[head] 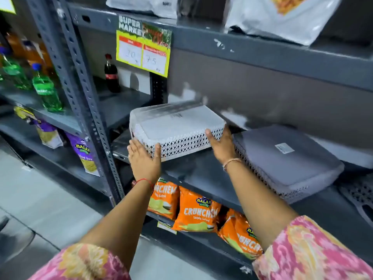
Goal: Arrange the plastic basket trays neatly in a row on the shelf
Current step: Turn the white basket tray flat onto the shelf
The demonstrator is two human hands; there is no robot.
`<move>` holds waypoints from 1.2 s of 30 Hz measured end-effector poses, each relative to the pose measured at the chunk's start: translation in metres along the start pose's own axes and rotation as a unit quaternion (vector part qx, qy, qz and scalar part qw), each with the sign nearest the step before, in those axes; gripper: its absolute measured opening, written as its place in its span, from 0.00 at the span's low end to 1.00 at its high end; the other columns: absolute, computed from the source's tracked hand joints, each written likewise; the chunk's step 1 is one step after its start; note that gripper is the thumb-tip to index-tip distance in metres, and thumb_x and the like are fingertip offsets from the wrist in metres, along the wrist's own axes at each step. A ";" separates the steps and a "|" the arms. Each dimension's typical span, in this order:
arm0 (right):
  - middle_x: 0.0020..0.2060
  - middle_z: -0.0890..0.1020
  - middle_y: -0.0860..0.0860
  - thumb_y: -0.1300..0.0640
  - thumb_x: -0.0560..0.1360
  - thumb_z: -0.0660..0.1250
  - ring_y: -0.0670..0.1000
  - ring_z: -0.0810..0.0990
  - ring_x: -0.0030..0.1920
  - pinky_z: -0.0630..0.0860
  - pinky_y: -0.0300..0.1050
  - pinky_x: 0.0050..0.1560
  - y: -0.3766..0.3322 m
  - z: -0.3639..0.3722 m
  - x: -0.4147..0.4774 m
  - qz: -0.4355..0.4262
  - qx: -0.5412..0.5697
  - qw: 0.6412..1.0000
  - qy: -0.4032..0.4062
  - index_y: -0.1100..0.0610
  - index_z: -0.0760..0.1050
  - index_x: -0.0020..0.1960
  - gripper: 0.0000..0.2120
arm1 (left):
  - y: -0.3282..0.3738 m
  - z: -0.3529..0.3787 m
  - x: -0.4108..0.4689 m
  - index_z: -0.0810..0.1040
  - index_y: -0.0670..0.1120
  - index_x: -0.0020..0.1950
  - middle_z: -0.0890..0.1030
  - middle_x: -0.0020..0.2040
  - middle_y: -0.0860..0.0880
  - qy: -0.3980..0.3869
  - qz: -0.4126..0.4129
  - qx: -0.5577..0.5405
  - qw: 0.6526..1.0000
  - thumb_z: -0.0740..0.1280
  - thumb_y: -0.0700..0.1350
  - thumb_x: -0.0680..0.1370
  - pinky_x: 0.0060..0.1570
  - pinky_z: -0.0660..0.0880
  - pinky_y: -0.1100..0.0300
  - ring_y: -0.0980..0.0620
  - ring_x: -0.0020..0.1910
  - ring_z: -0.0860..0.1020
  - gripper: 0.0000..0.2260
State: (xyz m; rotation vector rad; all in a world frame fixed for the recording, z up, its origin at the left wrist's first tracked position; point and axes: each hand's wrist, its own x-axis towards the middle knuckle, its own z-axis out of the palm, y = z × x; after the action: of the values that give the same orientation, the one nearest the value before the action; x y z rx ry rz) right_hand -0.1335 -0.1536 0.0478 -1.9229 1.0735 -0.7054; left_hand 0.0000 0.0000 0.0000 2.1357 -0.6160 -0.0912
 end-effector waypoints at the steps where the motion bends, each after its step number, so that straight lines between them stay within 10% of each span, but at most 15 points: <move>1: 0.76 0.54 0.58 0.41 0.73 0.62 0.56 0.54 0.76 0.53 0.53 0.76 0.000 0.005 0.008 -0.001 0.015 1.000 0.023 0.61 0.47 0.75 0.42 | -0.003 0.002 0.004 0.45 0.39 0.75 0.49 0.78 0.39 0.012 -0.039 -0.018 0.999 0.54 0.58 0.78 0.76 0.46 0.51 0.42 0.77 0.47 0.35; 13: 0.73 0.58 0.67 0.37 0.76 0.51 0.62 0.56 0.74 0.55 0.52 0.74 -0.002 0.013 0.106 0.098 -0.121 0.987 0.025 0.71 0.43 0.73 0.43 | -0.016 0.014 0.034 0.56 0.40 0.74 0.59 0.76 0.38 0.050 -0.121 -0.027 0.991 0.51 0.56 0.80 0.76 0.48 0.48 0.40 0.76 0.53 0.28; 20: 0.58 0.78 0.66 0.35 0.75 0.48 0.64 0.77 0.57 0.74 0.51 0.57 0.000 0.012 0.116 0.112 -0.108 0.988 0.006 0.69 0.71 0.62 0.38 | -0.016 0.022 0.043 0.60 0.45 0.74 0.65 0.74 0.41 0.060 -0.143 -0.126 0.980 0.51 0.58 0.79 0.74 0.57 0.47 0.40 0.74 0.59 0.26; 25: 0.55 0.80 0.64 0.36 0.71 0.53 0.62 0.77 0.56 0.73 0.50 0.56 -0.008 0.004 0.096 0.051 -0.017 0.993 0.108 0.65 0.74 0.56 0.33 | -0.001 0.005 0.045 0.77 0.41 0.60 0.82 0.52 0.39 0.183 -0.119 -0.174 0.960 0.52 0.60 0.75 0.50 0.74 0.56 0.43 0.51 0.78 0.28; 30: 0.51 0.81 0.56 0.47 0.74 0.63 0.54 0.77 0.53 0.69 0.38 0.51 -0.033 -0.014 0.074 0.001 0.142 0.959 0.247 0.61 0.77 0.52 0.18 | 0.040 -0.037 0.061 0.80 0.41 0.39 0.76 0.26 0.53 0.326 -0.072 -0.322 0.886 0.56 0.55 0.75 0.31 0.66 0.64 0.57 0.30 0.70 0.21; 36: 0.52 0.80 0.54 0.51 0.72 0.62 0.42 0.76 0.52 0.71 0.35 0.57 -0.057 -0.026 0.071 -0.103 0.263 0.916 0.284 0.64 0.76 0.57 0.21 | 0.074 -0.066 0.083 0.77 0.33 0.58 0.80 0.58 0.36 0.360 0.000 -0.452 0.816 0.55 0.43 0.80 0.50 0.76 0.68 0.47 0.53 0.79 0.17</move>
State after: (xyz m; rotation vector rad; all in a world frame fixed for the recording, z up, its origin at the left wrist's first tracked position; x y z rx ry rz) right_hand -0.0953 -0.2072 0.1159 -1.3938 0.8804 -1.5668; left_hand 0.0616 -0.0252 0.1107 1.0898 -0.0556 0.3547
